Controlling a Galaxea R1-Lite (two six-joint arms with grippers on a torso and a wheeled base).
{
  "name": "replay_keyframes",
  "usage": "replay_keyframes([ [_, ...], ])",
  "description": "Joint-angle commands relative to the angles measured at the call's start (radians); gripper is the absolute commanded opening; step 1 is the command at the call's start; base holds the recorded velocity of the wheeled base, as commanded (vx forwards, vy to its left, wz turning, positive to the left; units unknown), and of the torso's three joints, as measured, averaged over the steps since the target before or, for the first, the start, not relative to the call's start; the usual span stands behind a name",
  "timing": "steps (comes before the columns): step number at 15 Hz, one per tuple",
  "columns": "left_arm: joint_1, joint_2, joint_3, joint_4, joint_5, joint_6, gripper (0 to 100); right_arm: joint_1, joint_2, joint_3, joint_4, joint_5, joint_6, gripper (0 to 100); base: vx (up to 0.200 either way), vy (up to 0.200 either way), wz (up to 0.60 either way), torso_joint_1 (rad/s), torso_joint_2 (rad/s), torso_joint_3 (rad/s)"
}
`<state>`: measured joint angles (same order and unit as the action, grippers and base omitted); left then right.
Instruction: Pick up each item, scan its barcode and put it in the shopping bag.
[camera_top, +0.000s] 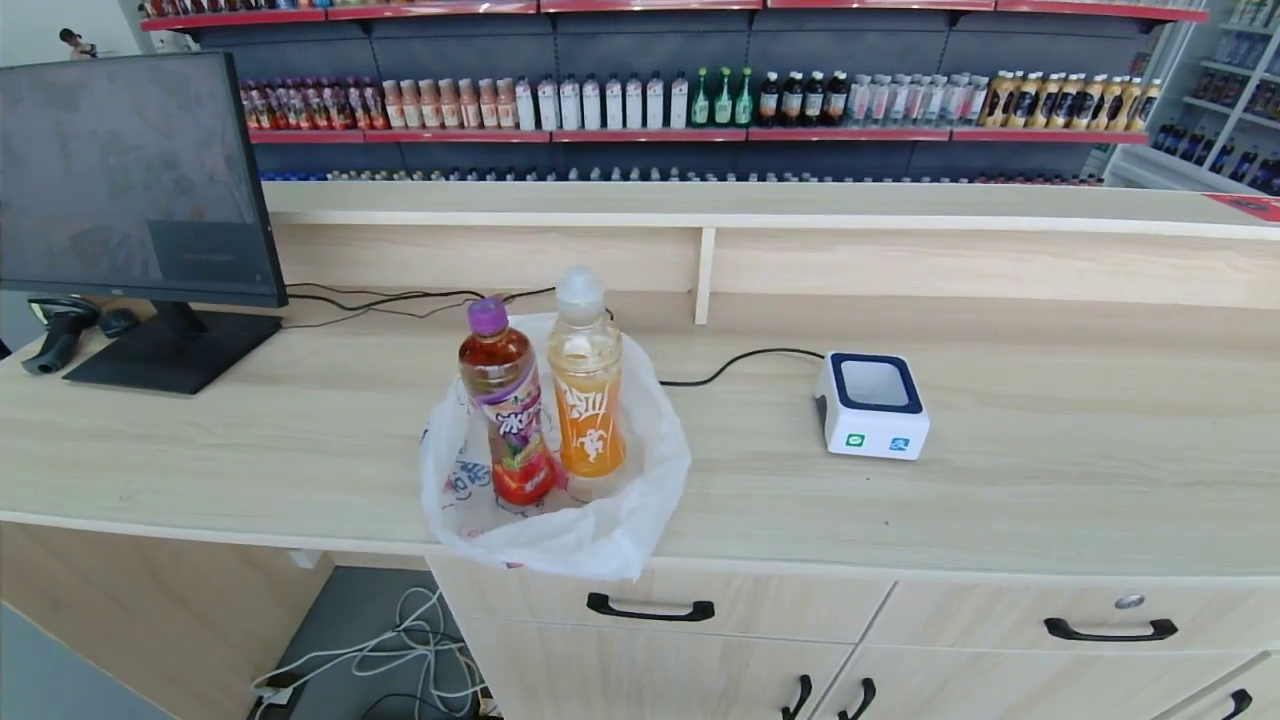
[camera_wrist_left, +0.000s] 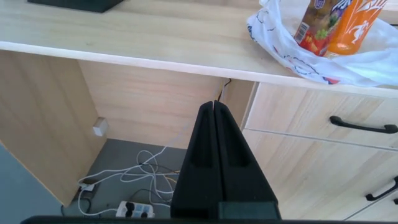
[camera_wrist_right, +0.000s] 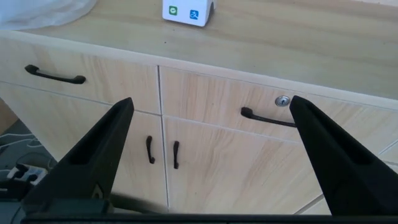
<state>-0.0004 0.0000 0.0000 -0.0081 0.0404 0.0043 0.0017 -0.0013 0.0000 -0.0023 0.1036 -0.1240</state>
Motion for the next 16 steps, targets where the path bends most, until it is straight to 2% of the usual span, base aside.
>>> replay_keyframes([
  [1,0.0,0.0,0.0,0.0,0.001,-0.001,0,0.0,0.001,0.0,-0.001,0.001,0.0,100,0.0,0.0,0.0,0.0,0.0,0.0],
  [7,-0.001,0.0,0.0,0.0,0.001,0.002,0,0.0,0.001,0.0,-0.001,0.001,0.006,100,0.0,0.0,0.0,0.0,0.0,0.0],
  [12,0.0,0.0,0.0,-0.001,0.001,0.003,0,0.0,0.001,0.0,-0.001,0.001,0.009,100,-0.2,-0.2,0.0,0.003,0.0,0.003],
  [16,0.0,0.0,0.0,-0.006,0.001,0.0,0,0.0,0.001,0.0,-0.001,0.001,0.009,100,0.0,-0.2,0.0,0.004,0.01,0.001],
])
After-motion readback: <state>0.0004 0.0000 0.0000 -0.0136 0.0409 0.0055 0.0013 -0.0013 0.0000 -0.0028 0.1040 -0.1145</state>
